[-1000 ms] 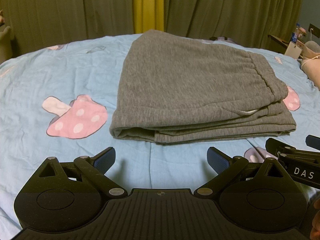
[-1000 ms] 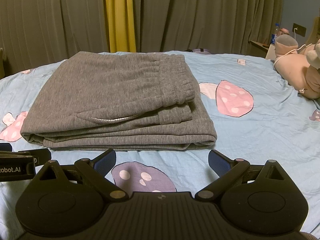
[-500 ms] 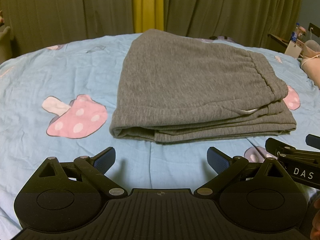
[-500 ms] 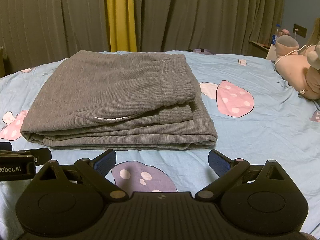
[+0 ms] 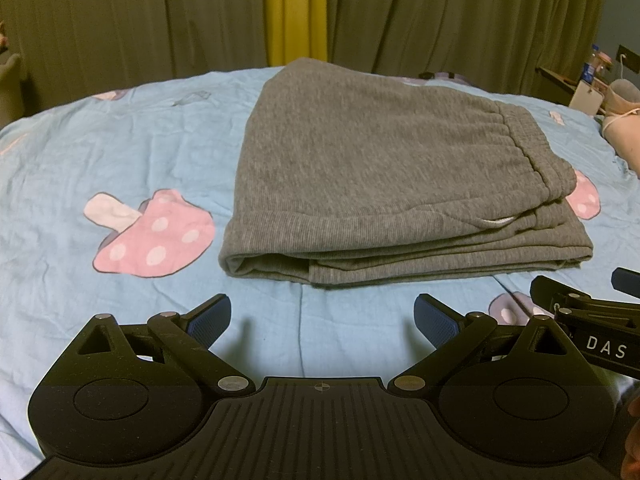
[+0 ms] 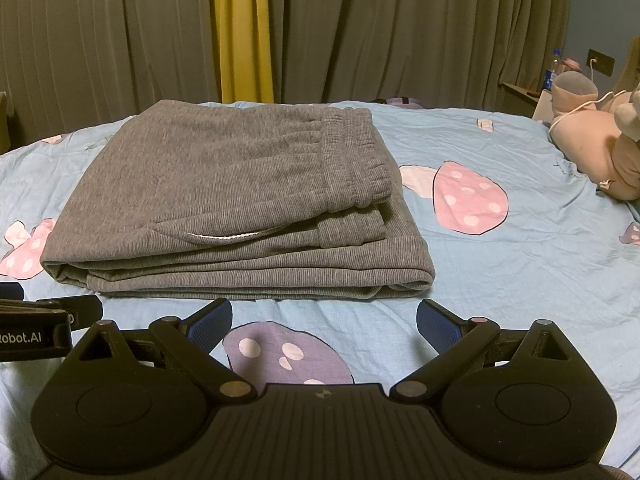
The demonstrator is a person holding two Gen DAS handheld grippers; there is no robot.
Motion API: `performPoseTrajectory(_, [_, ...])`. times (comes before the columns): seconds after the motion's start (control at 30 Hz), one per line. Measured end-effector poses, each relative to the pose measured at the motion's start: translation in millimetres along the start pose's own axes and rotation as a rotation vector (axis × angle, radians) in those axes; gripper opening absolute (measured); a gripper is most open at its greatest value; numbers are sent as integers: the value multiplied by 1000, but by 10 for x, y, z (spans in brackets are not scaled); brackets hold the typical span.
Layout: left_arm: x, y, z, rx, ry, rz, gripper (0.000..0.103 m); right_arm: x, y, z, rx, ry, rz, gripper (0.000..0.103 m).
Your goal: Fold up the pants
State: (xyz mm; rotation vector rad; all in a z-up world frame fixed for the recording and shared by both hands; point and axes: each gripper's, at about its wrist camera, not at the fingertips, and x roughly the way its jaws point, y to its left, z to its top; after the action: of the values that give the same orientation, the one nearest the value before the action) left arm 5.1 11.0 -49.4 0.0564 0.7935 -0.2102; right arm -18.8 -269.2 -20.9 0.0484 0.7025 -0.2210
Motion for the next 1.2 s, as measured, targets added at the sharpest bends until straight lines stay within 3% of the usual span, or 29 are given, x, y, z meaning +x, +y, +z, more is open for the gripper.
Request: performPoseTrajectory(1.2, [1, 17, -9, 29, -4, -14, 101, 8, -17, -16, -15, 3, 1, 99])
